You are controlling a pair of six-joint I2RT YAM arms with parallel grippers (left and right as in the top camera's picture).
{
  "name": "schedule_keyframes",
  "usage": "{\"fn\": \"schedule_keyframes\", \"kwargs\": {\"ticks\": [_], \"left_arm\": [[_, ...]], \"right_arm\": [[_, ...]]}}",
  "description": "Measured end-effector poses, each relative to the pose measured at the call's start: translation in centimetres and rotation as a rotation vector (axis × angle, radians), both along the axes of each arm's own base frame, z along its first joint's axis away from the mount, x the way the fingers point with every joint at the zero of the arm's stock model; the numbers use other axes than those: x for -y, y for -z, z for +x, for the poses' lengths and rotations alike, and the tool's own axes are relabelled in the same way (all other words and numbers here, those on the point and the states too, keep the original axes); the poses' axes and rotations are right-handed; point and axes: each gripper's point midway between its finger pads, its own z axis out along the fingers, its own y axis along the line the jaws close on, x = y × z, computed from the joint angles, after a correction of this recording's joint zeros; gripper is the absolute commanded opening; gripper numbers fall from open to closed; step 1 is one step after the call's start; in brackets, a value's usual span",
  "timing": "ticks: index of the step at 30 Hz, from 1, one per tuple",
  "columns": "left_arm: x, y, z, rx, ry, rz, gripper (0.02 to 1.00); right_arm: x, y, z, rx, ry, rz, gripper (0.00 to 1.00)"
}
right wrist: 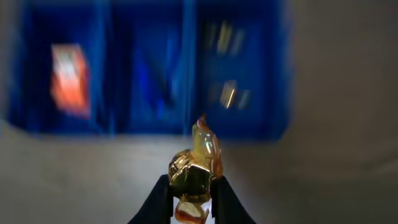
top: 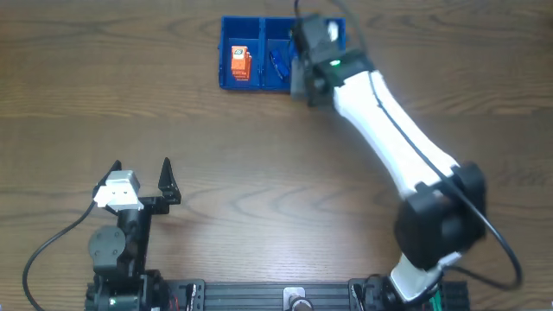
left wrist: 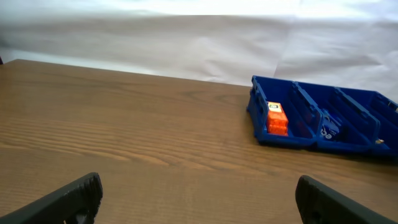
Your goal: Sort Candies Into Trays
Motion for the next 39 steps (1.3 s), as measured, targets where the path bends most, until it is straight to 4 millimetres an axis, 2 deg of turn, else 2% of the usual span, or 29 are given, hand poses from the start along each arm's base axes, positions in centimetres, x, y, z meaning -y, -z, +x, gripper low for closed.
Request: {"fn": "schedule_keyframes", "kwargs": {"ticks": [2,3,4,6,9,10,12,16,21,23,28,29,31,33,39], "left_arm": [[0.0,0.0,0.0,0.000,0.000,0.000,0.996],[0.0,0.0,0.0,0.000,0.000,0.000,0.998],[0.0,0.0,0.0,0.000,0.000,0.000,0.998],[0.0,0.0,0.0,0.000,0.000,0.000,0.998],[0.0,0.0,0.0,0.000,0.000,0.000,0.998],[0.0,0.0,0.0,0.000,0.000,0.000,0.998],[0.0,0.0,0.0,0.000,0.000,0.000,0.998],[0.0,0.0,0.0,0.000,0.000,0.000,0.998],[0.0,0.0,0.0,0.000,0.000,0.000,0.998],[0.0,0.0,0.0,0.000,0.000,0.000,0.998],[0.0,0.0,0.0,0.000,0.000,0.000,0.998],[0.0,0.0,0.0,0.000,0.000,0.000,0.998],[0.0,0.0,0.0,0.000,0.000,0.000,0.998],[0.0,0.0,0.0,0.000,0.000,0.000,0.998],[0.0,0.0,0.0,0.000,0.000,0.000,0.998]], "right_arm": [[1.3,-4.4,2.0,0.156,0.032,-0.009,0.036],[1.8,-5.5,2.9,0.207,0.042,-0.017,0.036],[2.4,-6.6,3.9,0.261,0.055,-0.027,0.036],[3.6,-6.7,5.7,0.310,0.072,-0.064,0.036],[5.2,-3.5,7.9,0.285,0.091,-0.122,0.036],[5.5,-1.8,8.4,0.257,0.092,-0.141,0.036],[5.8,0.8,8.7,0.209,0.085,-0.163,0.036],[5.3,4.3,9.0,0.148,0.060,-0.167,0.036],[4.6,5.2,9.5,0.145,0.037,-0.139,0.038],[4.4,5.2,9.5,0.147,0.034,-0.133,0.119],[4.1,5.2,9.6,0.146,0.021,-0.117,0.167],[4.0,5.2,9.5,0.146,0.019,-0.115,0.207],[4.0,5.3,9.5,0.145,0.013,-0.116,0.485],[3.9,5.3,9.5,0.144,0.009,-0.111,1.000],[3.3,5.4,9.5,0.138,-0.026,-0.095,1.000]]}}
